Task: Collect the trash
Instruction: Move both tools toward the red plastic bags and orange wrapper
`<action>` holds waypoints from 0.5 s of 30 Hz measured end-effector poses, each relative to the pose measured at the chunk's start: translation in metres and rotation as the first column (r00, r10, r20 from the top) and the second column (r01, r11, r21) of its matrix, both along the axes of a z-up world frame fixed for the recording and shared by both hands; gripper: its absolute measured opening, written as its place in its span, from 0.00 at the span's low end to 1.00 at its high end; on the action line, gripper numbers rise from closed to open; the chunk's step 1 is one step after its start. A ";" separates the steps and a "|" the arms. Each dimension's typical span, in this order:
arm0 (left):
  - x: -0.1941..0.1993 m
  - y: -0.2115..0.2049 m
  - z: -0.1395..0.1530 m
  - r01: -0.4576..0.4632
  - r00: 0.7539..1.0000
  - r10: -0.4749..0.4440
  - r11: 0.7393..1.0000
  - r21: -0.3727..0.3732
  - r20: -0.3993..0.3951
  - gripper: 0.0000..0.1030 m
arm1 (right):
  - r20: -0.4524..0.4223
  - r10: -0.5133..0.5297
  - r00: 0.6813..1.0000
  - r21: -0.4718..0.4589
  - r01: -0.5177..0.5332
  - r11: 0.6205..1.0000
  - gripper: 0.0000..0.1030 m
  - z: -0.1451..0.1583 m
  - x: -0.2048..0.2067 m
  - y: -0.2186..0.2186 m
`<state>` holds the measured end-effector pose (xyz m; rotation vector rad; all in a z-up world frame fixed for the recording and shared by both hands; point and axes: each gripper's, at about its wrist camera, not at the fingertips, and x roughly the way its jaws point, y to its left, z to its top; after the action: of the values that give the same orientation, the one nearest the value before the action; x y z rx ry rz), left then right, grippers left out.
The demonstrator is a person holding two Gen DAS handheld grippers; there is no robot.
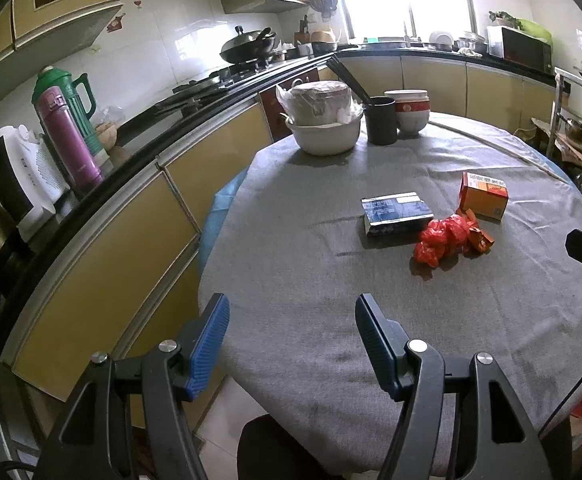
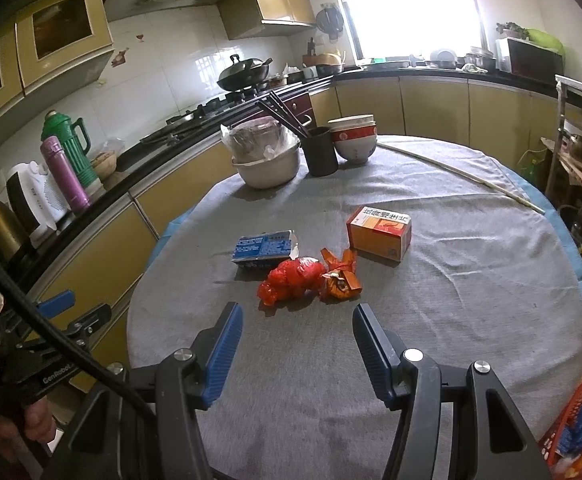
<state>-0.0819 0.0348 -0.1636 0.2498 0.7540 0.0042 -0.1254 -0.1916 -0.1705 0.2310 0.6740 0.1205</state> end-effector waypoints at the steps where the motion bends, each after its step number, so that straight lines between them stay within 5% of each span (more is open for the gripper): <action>1: 0.001 -0.001 -0.001 0.001 1.000 -0.001 1.000 0.001 -0.003 0.64 | -0.003 0.000 1.000 0.003 0.000 1.000 0.60 -0.001 0.001 0.000; 15: 0.021 -0.010 -0.011 0.010 0.999 -0.010 1.000 0.004 -0.032 0.64 | -0.044 -0.030 0.999 0.037 0.032 0.999 0.60 -0.014 0.018 -0.015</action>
<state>-0.0607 0.0245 -0.1746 0.2586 0.7851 -0.0077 -0.1077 -0.2063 -0.1845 0.2805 0.7120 0.0987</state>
